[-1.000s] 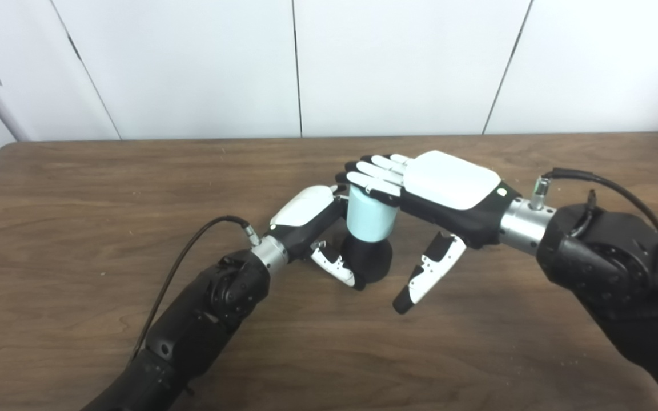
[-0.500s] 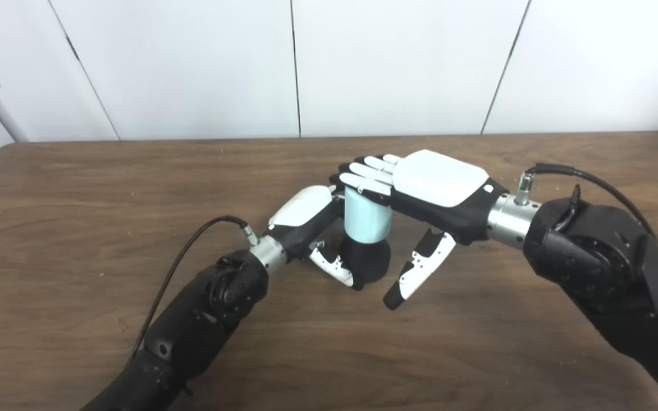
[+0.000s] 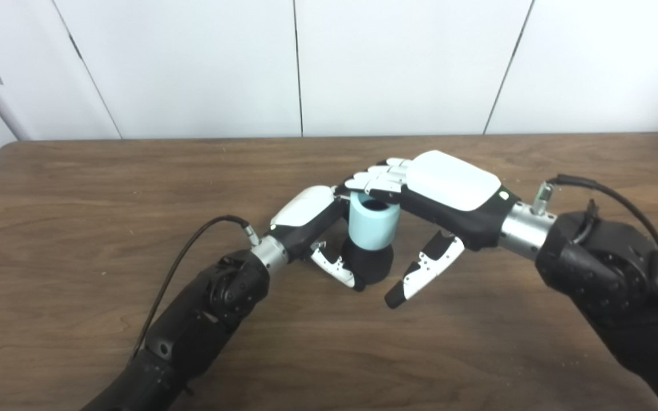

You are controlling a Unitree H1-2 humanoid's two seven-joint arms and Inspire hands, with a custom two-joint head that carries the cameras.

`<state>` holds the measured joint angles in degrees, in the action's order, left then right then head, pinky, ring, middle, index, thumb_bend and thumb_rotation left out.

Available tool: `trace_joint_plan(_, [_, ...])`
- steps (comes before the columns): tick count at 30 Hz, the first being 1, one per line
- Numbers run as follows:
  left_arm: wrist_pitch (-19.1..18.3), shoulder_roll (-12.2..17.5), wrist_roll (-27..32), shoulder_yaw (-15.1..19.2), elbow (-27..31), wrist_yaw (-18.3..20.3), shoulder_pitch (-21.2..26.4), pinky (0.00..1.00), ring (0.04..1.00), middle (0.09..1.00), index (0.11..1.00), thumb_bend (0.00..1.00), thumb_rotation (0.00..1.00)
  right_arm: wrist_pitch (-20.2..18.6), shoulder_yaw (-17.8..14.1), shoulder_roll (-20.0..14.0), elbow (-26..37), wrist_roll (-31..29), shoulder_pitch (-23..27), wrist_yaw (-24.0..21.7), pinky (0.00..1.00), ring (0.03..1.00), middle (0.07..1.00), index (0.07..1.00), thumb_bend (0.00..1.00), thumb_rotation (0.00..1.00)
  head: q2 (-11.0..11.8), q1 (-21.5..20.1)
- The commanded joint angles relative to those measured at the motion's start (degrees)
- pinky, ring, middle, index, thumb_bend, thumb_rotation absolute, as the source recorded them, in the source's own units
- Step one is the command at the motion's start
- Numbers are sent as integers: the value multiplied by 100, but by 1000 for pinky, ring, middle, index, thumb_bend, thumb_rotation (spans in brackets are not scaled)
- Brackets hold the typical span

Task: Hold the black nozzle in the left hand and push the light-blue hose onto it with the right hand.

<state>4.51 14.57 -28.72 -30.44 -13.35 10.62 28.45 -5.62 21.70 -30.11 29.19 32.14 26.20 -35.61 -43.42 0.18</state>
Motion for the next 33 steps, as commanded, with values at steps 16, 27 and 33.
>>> trace_joint_plan(16, [-260, 110, -206, -115, -323, 501, -251, 1000, 611, 496, 478, 525, 0, -209, -741, 609, -56, 255, 168, 520, 855, 987, 1000, 1000, 780, 511, 36, -12])
trace_joint_plan(27, [-209, 132, -235, -139, -370, 510, -233, 1000, 605, 496, 478, 525, 0, -1188, -1242, 1032, -44, 545, 2, 601, 766, 991, 1000, 1000, 870, 246, 40, -27])
trace_joint_plan(33, [-227, 131, -238, -142, -357, 522, -228, 1000, 602, 495, 478, 525, 0, -1592, -1356, 1036, 23, 193, -93, 459, 787, 986, 1000, 1000, 884, 185, 46, -12])
